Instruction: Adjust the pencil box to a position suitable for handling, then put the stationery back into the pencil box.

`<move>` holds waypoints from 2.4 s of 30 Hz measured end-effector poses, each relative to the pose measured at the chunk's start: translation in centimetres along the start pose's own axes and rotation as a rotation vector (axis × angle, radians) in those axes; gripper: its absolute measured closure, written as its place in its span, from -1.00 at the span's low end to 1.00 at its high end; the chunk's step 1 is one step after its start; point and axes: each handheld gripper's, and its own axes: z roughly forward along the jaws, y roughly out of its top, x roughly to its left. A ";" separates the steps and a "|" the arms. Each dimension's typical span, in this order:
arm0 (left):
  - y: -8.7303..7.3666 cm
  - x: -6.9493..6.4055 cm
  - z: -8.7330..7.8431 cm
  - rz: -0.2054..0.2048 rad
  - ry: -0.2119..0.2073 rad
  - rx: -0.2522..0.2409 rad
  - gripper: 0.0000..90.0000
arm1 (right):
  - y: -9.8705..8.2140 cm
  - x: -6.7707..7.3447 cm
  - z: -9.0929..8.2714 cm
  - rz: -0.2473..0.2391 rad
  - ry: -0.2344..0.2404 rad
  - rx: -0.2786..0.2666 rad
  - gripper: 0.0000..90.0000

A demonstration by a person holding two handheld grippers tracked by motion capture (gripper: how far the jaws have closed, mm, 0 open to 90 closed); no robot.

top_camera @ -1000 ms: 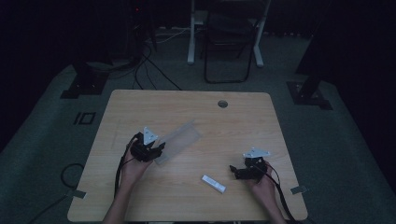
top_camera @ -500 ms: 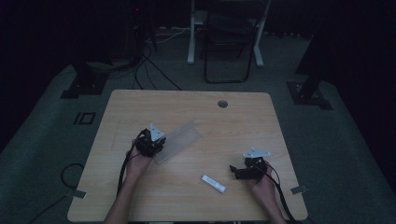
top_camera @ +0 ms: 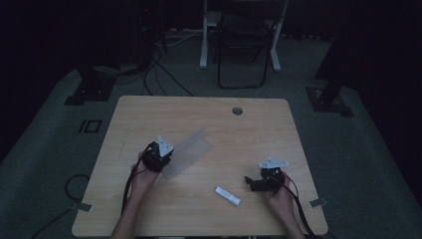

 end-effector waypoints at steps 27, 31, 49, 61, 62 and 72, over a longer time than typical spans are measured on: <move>-1.3 0.2 -3.0 -0.087 -0.049 -0.061 0.24 | 0.1 0.0 0.0 0.002 -0.001 0.001 -0.72; -1.2 0.2 -4.0 -0.096 -0.048 -0.095 0.23 | 0.1 0.0 0.0 0.001 -0.001 0.001 -0.72; 2.0 -1.9 -6.3 -0.024 -0.123 -0.191 0.19 | 0.0 0.1 0.0 0.001 -0.002 0.000 -0.72; 3.8 -5.2 -5.4 0.060 -0.221 -0.200 0.16 | 0.0 0.1 0.0 0.001 -0.002 0.000 -0.72; 3.9 -5.5 -5.2 0.071 -0.230 -0.196 0.16 | 0.0 0.1 0.0 0.001 -0.002 -0.001 -0.72; 4.2 -8.1 -3.7 0.126 -0.326 -0.179 0.12 | 0.0 0.1 0.0 0.002 -0.002 0.000 -0.72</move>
